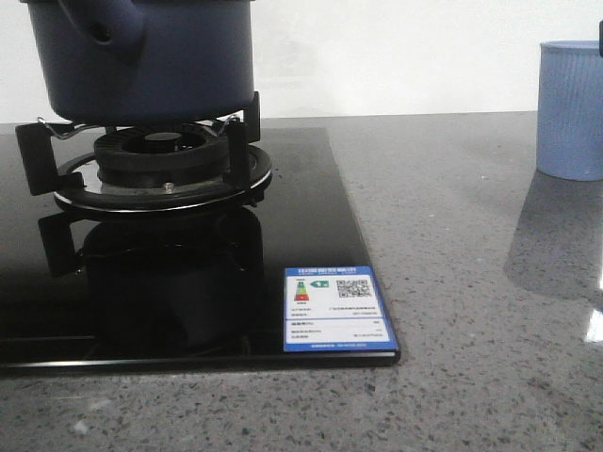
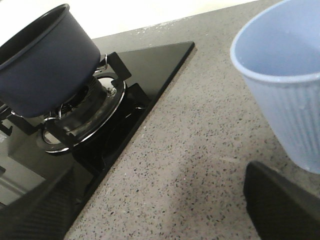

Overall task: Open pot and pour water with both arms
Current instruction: 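Open the right gripper and pull it back from the cup, then lower the lid onto the pot and open the left gripper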

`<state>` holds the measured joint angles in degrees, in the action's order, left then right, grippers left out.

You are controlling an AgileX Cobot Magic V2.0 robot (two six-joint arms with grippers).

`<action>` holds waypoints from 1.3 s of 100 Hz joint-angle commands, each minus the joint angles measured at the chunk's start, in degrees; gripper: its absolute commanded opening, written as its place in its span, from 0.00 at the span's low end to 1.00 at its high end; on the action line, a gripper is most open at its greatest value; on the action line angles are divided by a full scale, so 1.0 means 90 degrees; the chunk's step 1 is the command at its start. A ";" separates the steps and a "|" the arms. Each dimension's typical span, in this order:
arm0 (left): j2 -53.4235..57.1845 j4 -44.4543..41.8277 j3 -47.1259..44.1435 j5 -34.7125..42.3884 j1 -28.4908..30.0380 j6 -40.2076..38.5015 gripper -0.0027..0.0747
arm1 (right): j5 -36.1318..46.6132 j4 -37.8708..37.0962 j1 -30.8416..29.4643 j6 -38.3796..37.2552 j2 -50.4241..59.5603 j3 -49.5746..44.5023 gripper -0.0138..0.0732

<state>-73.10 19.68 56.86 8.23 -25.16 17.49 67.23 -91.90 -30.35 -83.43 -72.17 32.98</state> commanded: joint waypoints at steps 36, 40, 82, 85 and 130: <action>-0.0371 0.0002 0.0236 0.0923 -0.0139 -0.0019 0.55 | 0.0955 0.0287 -0.0038 -0.0045 0.0146 0.0104 0.86; -0.0419 0.0002 0.0236 0.0923 -0.0139 -0.0019 0.55 | 0.0955 0.0288 -0.0038 -0.0045 0.0146 0.0104 0.86; -0.0609 0.0002 0.0236 0.1023 -0.0139 -0.0019 0.55 | 0.0955 0.0299 -0.0038 -0.0045 0.0146 0.0104 0.86; -0.0609 0.0002 0.0236 0.1023 -0.0139 -0.0019 0.55 | 0.0955 0.0299 -0.0038 -0.0045 0.0146 0.0104 0.86; -0.0509 0.0002 0.0236 0.0995 -0.0139 -0.0019 0.55 | 0.0955 0.0299 -0.0038 -0.0045 0.0146 0.0104 0.86</action>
<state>-80.33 19.68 56.86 11.18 -26.13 17.51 67.36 -92.01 -30.35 -83.96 -72.17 32.98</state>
